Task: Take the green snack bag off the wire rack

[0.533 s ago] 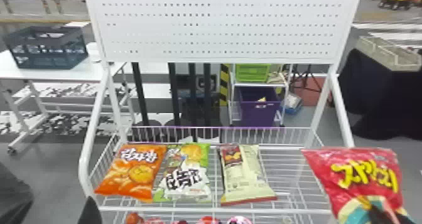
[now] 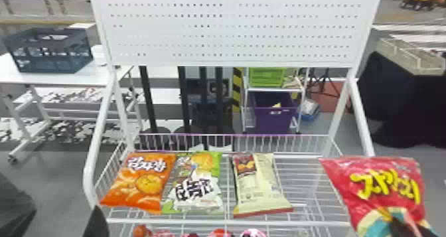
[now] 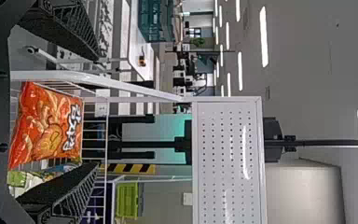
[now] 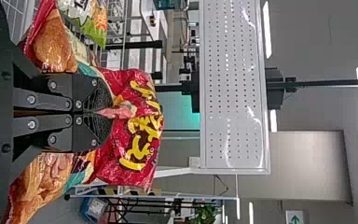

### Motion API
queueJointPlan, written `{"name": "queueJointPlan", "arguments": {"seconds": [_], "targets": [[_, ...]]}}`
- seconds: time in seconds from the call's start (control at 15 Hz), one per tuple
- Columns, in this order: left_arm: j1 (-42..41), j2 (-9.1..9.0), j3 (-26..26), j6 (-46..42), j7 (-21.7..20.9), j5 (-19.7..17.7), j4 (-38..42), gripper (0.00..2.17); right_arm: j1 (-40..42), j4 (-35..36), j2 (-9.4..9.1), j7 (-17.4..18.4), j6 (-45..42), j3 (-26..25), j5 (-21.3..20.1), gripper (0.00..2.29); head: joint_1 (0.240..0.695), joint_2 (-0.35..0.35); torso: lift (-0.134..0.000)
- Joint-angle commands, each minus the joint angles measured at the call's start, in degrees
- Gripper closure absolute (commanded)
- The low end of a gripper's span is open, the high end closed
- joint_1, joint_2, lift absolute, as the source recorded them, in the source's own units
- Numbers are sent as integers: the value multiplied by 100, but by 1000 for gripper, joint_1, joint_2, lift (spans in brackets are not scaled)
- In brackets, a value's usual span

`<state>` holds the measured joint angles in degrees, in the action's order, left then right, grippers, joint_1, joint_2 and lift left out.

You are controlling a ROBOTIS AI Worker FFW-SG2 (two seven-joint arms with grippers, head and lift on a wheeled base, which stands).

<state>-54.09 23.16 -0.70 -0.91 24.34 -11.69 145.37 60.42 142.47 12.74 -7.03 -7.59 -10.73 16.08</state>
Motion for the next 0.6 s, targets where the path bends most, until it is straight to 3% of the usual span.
{"name": "queueJointPlan", "arguments": {"seconds": [0.0,0.13,0.27,0.4,0.53], "targets": [[4,4,9,0,0,0,0,87,-12,-9,0,0,0,-9,0,2179,499,0,0],[127,31,88,35,-8,9,-17,87,-21,-17,-9,-9,0,9,0,2179,499,0,0],[628,171,545,316,-8,70,-193,87,-48,-35,-9,-9,0,44,0,2179,499,0,0],[1594,444,1336,756,80,88,-641,90,-48,-35,-9,-9,0,71,-18,2179,499,0,0],[2763,558,2277,1178,299,62,-1257,90,-48,-35,-9,-9,0,88,-35,2179,499,0,0]]}}
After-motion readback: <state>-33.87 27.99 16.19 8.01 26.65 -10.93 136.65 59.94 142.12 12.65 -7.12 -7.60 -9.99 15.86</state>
